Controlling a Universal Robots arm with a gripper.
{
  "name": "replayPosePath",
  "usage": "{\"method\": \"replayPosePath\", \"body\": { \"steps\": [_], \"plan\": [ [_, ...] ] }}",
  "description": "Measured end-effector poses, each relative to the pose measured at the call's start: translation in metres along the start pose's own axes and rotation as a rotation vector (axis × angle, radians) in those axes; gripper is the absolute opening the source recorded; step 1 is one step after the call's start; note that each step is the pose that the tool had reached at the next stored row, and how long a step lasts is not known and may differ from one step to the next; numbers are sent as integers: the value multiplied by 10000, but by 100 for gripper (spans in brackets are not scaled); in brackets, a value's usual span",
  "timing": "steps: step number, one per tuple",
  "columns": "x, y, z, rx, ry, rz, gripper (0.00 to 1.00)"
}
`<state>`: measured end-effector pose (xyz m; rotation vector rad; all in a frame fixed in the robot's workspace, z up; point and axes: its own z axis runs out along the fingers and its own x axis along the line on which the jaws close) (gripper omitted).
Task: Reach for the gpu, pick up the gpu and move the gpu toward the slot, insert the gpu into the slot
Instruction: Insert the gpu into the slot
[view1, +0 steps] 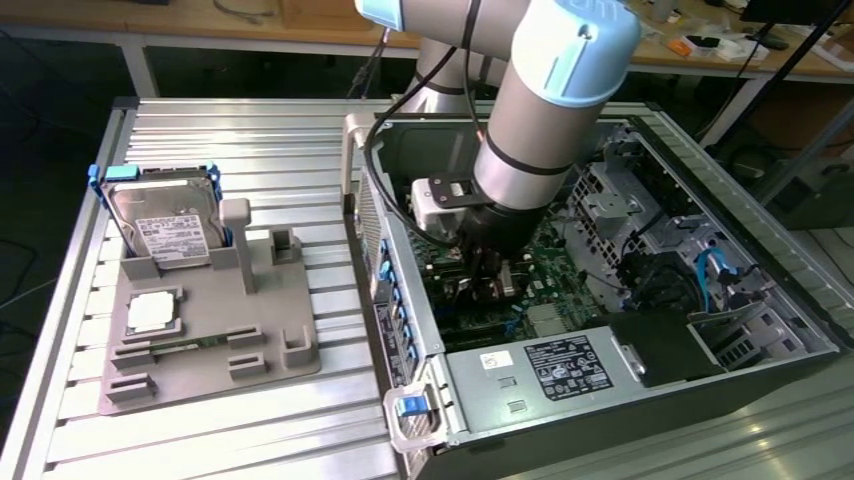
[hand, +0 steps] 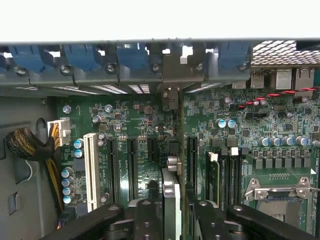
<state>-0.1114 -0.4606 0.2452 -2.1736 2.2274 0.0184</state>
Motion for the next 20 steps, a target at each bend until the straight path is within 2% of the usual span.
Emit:
{"method": "replayPosePath", "body": {
  "steps": [1,4,13,15,16,17,19,20],
  "plan": [
    [-3,1,-13,4,-16,2,35],
    [-4,1,-110,7,4,4,35],
    [-11,-5,-363,27,10,-2,35],
    [-11,-5,-392,31,9,-1,33],
    [-12,-5,-403,33,9,-1,27],
    [-12,-5,-413,34,9,-1,27],
    [-13,-5,-434,35,9,-1,14],
    [-13,-5,-436,36,8,-1,14]
  ]
}}
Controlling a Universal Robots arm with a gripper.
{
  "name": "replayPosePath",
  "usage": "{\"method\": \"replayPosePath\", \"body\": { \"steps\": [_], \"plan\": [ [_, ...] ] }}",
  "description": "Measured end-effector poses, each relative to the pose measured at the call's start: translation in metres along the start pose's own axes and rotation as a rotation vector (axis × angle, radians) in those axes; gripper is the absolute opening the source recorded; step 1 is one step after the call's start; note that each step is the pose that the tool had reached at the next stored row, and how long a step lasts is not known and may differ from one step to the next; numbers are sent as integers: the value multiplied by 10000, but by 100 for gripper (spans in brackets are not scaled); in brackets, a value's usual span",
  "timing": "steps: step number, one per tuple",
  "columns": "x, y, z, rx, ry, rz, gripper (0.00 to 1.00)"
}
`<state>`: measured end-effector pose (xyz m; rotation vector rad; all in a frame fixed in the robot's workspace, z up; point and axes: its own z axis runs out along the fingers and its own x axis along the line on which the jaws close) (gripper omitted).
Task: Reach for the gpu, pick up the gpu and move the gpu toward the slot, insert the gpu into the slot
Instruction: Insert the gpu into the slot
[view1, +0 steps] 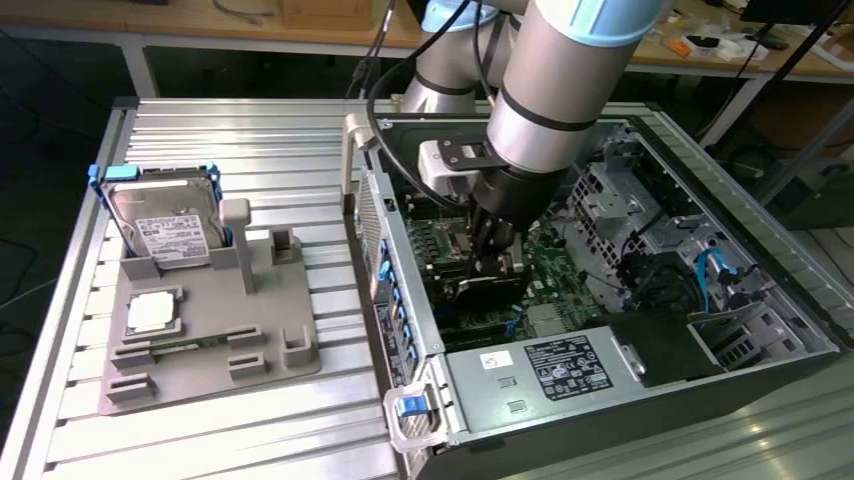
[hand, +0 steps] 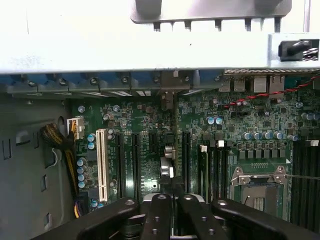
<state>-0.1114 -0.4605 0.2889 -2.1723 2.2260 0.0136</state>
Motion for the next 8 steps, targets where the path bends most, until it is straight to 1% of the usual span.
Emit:
{"method": "replayPosePath", "body": {
  "steps": [1,8],
  "plan": [
    [0,1,0,1,-1,0,11],
    [0,1,-1,0,1,0,11]
  ]
}}
